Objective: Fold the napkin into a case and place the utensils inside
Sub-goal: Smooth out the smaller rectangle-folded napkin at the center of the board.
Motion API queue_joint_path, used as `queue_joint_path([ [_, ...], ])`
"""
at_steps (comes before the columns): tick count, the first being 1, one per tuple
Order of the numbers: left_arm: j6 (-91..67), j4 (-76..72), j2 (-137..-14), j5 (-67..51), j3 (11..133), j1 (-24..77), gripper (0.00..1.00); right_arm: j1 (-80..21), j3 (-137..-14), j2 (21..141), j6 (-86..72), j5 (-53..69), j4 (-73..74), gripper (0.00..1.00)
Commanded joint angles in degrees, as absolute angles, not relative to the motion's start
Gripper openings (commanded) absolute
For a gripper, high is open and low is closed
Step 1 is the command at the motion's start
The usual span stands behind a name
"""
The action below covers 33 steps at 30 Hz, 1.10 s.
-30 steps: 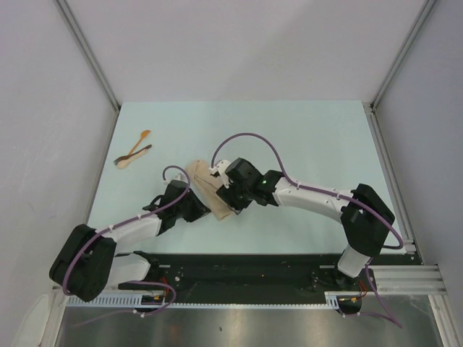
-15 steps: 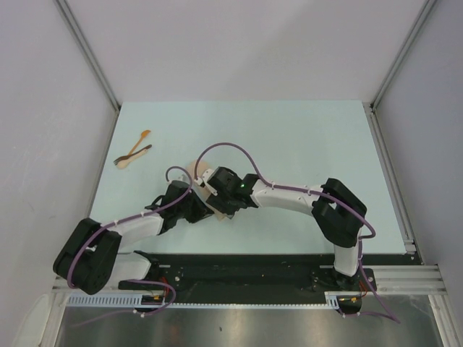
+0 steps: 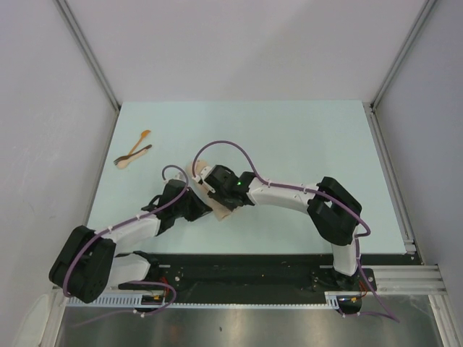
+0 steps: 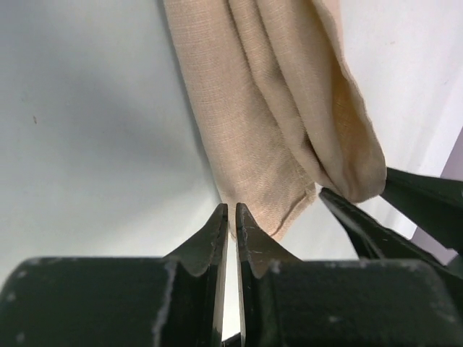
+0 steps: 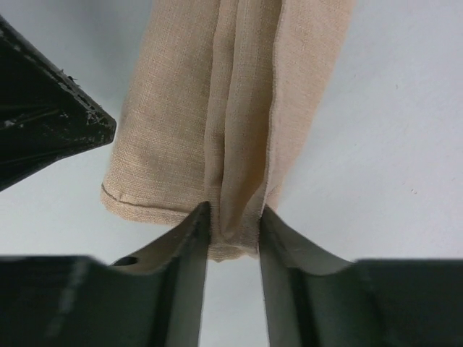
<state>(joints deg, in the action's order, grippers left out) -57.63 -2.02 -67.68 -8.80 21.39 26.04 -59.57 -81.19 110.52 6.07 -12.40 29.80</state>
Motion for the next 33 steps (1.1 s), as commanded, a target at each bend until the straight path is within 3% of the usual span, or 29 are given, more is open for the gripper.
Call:
queue_joint_path([
  [1, -59.1, -5.0, -70.2, -9.0, 23.3, 25.5, 0.12, -59.9, -83.8, 111.2, 6.0, -12.4, 30.4, 0.33],
  [8, -59.1, -6.2, -70.8, -9.5, 24.1, 25.4, 0.11, -59.9, -83.1, 111.2, 5.6, -12.4, 30.3, 0.45],
  [11, -59.5, -6.1, -69.8, -9.5, 23.6, 25.4, 0.11, -59.9, -83.1, 111.8, 5.6, -12.3, 30.4, 0.45],
  [13, -59.9, -6.1, -69.2, -9.3, 23.4, 25.4, 0.11, -59.8, -83.2, 111.9, 5.5, -12.0, 30.3, 0.42],
  [21, -60.4, -9.0, -72.8, -10.5, 23.6, 25.4, 0.1, -59.8, -84.5, 112.4, 4.7, -11.1, 30.2, 0.06],
  [25, -60.1, -10.8, -76.8, -10.4, 24.2, 25.4, 0.09, -59.8, -85.3, 112.1, 3.7, -11.1, 30.8, 0.0],
  [33, -60.9, -13.9, -79.7, -11.2, 22.8, 25.8, 0.08, -59.4, -87.8, 110.4, -2.3, -6.0, 33.2, 0.0],
])
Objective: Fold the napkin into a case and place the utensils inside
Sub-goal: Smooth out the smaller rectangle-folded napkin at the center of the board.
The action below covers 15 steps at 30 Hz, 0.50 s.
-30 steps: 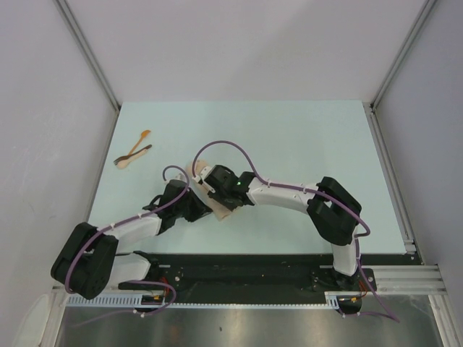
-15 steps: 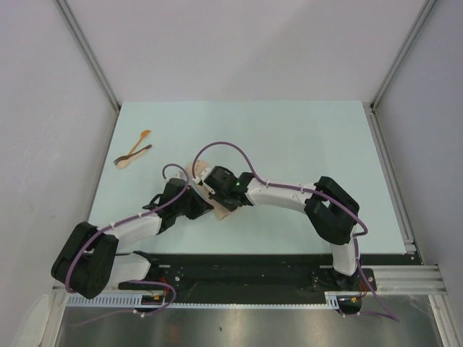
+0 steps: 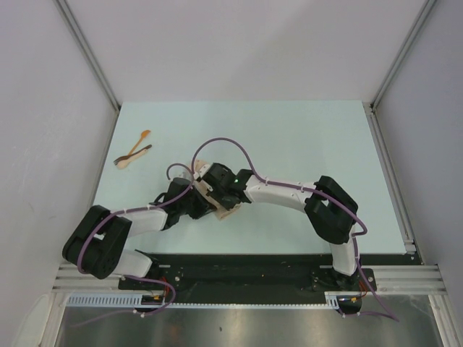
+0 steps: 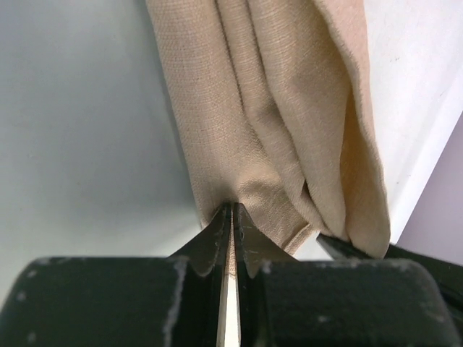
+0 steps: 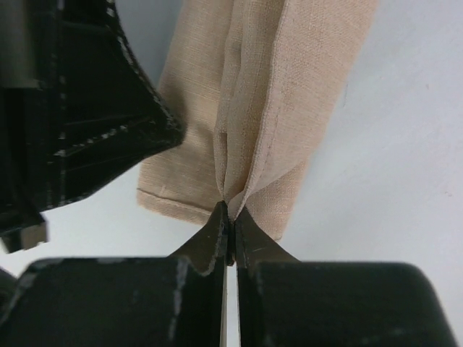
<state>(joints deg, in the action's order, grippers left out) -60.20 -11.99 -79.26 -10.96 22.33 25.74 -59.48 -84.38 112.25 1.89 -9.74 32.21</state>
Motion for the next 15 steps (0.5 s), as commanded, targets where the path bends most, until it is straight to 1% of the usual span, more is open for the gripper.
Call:
queue_joint_path([
  [1, -60.9, -13.8, -79.1, -10.9, 22.8, 26.0, 0.08, -59.3, -88.0, 110.4, -2.9, -5.4, 33.6, 0.0],
  [7, -61.0, -12.8, -77.8, -10.3, 22.5, 26.7, 0.08, -58.7, -88.6, 111.6, -7.8, 2.1, 33.2, 0.0],
  [15, -61.2, -12.7, -77.1, -9.5, 21.4, 27.5, 0.08, -57.5, -85.3, 113.1, -13.4, 9.7, 27.0, 0.0],
])
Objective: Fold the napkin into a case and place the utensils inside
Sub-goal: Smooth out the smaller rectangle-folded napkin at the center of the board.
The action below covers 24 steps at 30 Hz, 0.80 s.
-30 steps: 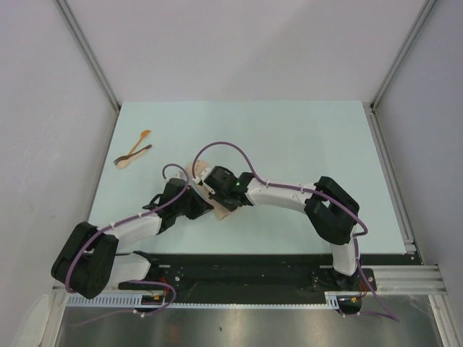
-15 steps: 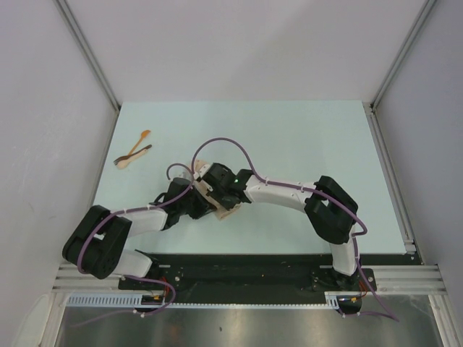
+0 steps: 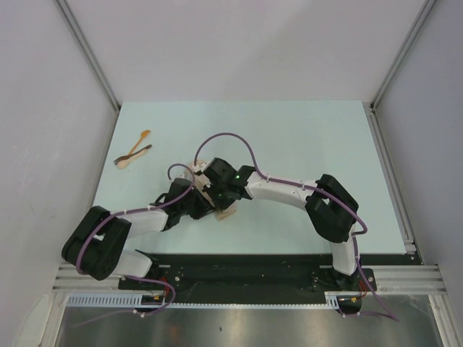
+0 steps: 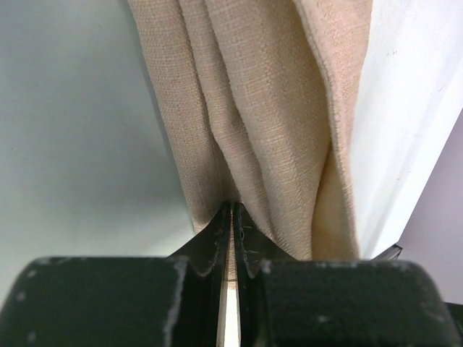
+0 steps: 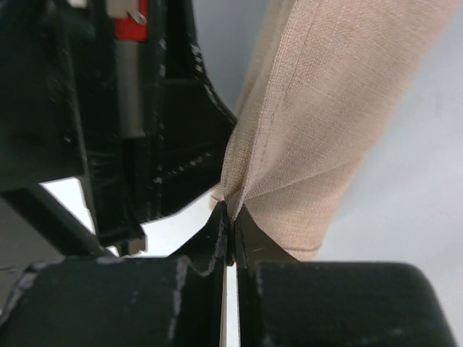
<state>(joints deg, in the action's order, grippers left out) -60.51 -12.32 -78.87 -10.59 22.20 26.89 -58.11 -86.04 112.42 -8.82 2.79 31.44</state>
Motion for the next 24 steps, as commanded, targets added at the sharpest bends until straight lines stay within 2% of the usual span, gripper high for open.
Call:
queue_joint_path([
  [1, -61.2, -12.7, -76.9, -9.2, 21.3, 27.5, 0.07, -56.9, -84.8, 113.2, -14.1, 10.7, 26.2, 0.0],
  [10, -58.9, -7.9, -73.1, -8.2, 21.4, 27.5, 0.08, -54.2, -78.7, 115.5, -17.3, 16.1, 18.4, 0.0],
  [14, -56.9, -2.0, -68.0, -6.1, 22.1, 27.2, 0.14, -53.7, -77.2, 115.8, -17.5, 17.4, 15.4, 0.0],
  [19, -52.1, 8.9, -56.6, -1.6, 26.5, 22.8, 0.22, -52.6, -74.6, 115.9, -18.8, 20.1, 11.7, 0.0],
  [22, -50.0, 9.5, -56.0, -1.8, 30.4, 18.8, 0.24, -52.4, -73.1, 115.6, -19.5, 20.9, 10.0, 0.03],
  [24, -50.3, 4.9, -58.9, -5.6, 32.2, 16.4, 0.24, -52.1, -72.1, 115.3, -20.1, 21.9, 8.8, 0.03],
])
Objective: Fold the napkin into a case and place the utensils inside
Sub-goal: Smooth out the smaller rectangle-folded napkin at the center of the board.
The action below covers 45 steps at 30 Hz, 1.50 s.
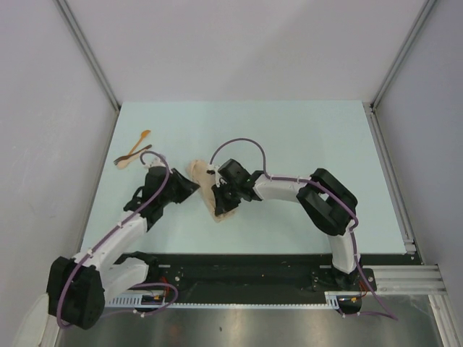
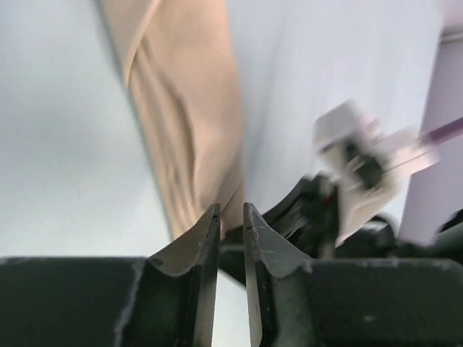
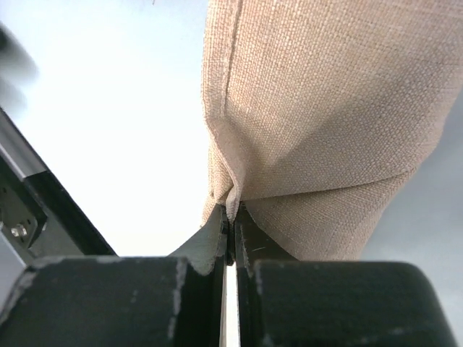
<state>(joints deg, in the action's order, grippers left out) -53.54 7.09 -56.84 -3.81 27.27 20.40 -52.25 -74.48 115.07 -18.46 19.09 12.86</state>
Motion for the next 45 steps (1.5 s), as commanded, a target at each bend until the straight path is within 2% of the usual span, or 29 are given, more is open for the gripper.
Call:
queue_joint_path([
  [1, -50.2, 2.7, -60.5, -7.2, 32.3, 15.8, 0.23, -52.1, -71.6, 115.0, -20.6, 21.9, 7.7, 0.03],
  [5, -49.9, -2.5, -73.6, -13.4, 37.6, 14.5, 0.16, -51.5, -70.1, 114.7, -21.3, 22.6, 6.5, 0.05],
  [10, -50.3, -8.6, -80.7, -17.3, 39.0, 14.5, 0.15, -51.1, -68.8, 114.1, -21.6, 23.6, 5.3, 0.05],
  [15, -48.5, -6.7, -85.9, -16.9, 39.8, 14.5, 0.14, -50.5, -67.9, 113.0, -22.3, 24.6, 4.5, 0.06],
  [17, -47.6, -4.5, -86.7, -13.2, 39.5, 14.2, 0.14, -50.2, -67.7, 112.5, -22.5, 25.0, 4.6, 0.14],
  [19, -46.9, -3.0, -88.8, -11.3, 39.6, 13.9, 0.13, -50.0, -67.5, 111.7, -22.9, 26.5, 3.8, 0.17],
  [22, -46.4, -0.4, -90.4, -10.4, 40.0, 12.7, 0.1, -49.6, -67.8, 110.6, -24.1, 27.6, 3.9, 0.21],
  [32, -45.0, 0.5, -90.2, -9.7, 38.1, 10.5, 0.09, -44.2, -69.0, 106.6, -32.5, 33.7, -2.5, 0.47],
  [34, -44.7, 0.9, -90.4, -9.9, 38.5, 10.5, 0.08, -43.2, -70.0, 107.9, -34.2, 36.0, -5.6, 0.49],
  [38, -45.3, 0.2, -90.1, -10.3, 38.0, 10.5, 0.08, -43.3, -72.8, 113.8, -42.2, 38.7, -14.9, 0.45],
  [42, -45.7, -2.1, -89.0, -11.0, 37.4, 10.5, 0.08, -43.9, -73.9, 122.1, -49.8, 41.1, -26.1, 0.29],
  [43, -46.0, -2.3, -88.8, -11.1, 36.7, 10.5, 0.08, -44.0, -73.9, 123.3, -50.8, 41.2, -27.6, 0.22],
  [45, -46.1, -2.5, -87.8, -10.7, 36.5, 10.5, 0.08, -44.2, -72.0, 125.6, -52.1, 41.5, -30.4, 0.19],
])
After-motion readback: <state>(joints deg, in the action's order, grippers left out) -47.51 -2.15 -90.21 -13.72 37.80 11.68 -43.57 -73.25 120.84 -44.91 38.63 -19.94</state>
